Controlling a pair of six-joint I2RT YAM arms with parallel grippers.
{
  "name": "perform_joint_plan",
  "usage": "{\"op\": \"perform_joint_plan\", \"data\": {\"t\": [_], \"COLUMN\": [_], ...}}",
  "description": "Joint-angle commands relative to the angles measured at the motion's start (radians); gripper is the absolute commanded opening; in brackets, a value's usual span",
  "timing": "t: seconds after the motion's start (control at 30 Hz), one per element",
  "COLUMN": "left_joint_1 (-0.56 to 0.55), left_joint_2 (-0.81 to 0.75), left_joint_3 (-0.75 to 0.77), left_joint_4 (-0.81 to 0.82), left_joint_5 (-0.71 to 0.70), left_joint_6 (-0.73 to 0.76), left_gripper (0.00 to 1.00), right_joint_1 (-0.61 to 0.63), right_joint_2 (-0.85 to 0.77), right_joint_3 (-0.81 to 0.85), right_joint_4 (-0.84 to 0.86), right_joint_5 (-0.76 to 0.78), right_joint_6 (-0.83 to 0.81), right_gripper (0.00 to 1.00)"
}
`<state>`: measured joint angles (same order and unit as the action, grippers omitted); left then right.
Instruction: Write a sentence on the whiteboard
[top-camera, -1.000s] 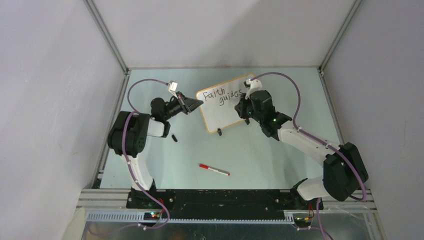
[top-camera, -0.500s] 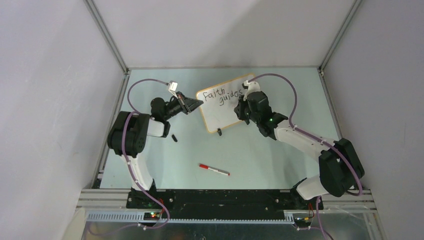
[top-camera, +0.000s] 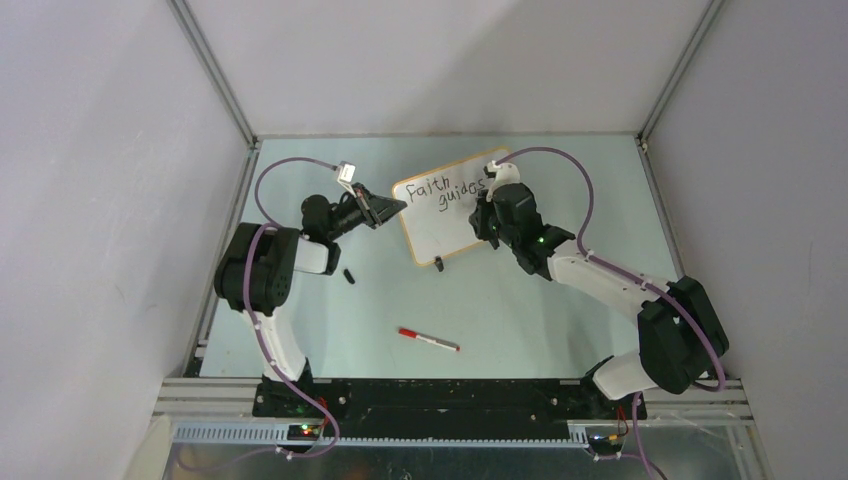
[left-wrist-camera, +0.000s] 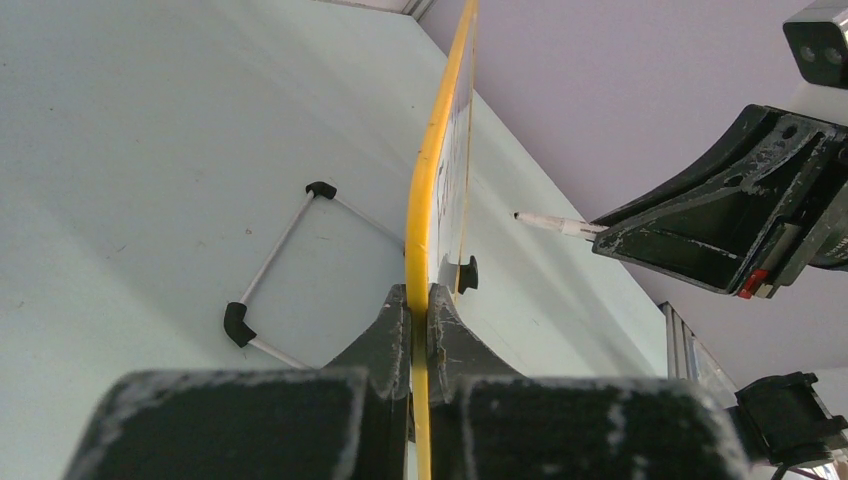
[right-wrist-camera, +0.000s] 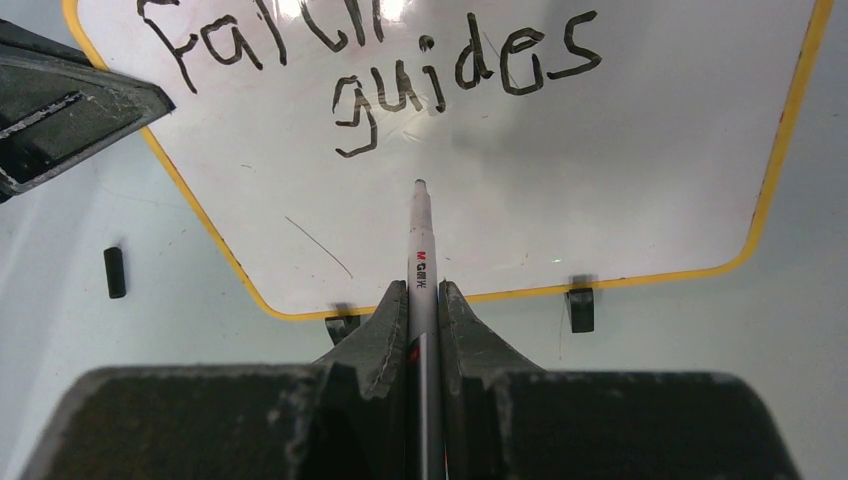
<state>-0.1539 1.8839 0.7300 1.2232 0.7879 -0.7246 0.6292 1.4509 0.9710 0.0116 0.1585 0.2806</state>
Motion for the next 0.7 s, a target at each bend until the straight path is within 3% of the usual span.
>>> {"op": "perform_joint_plan", "data": {"t": [0.0, 0.67], "left_joint_1": [0.001, -0.001], "left_joint_2": [-0.022, -0.029], "left_joint_3": [0.005, -0.001], "left_joint_4": [-0.05, -0.062], "left_joint_5": [-0.027, -0.035], "left_joint_6": [0.076, 0.089], "left_gripper": [0.0, 0.0], "right_joint_1": [0.0, -0.009], "right_joint_2": [-0.019, 0.079], "right_joint_3": [0.04, 0.086], "right_joint_4": [0.009, -0.008], "right_joint_5": [0.036, -0.024], "right_joint_6": [0.013, 0.023], "right_gripper": [0.0, 0.0]}}
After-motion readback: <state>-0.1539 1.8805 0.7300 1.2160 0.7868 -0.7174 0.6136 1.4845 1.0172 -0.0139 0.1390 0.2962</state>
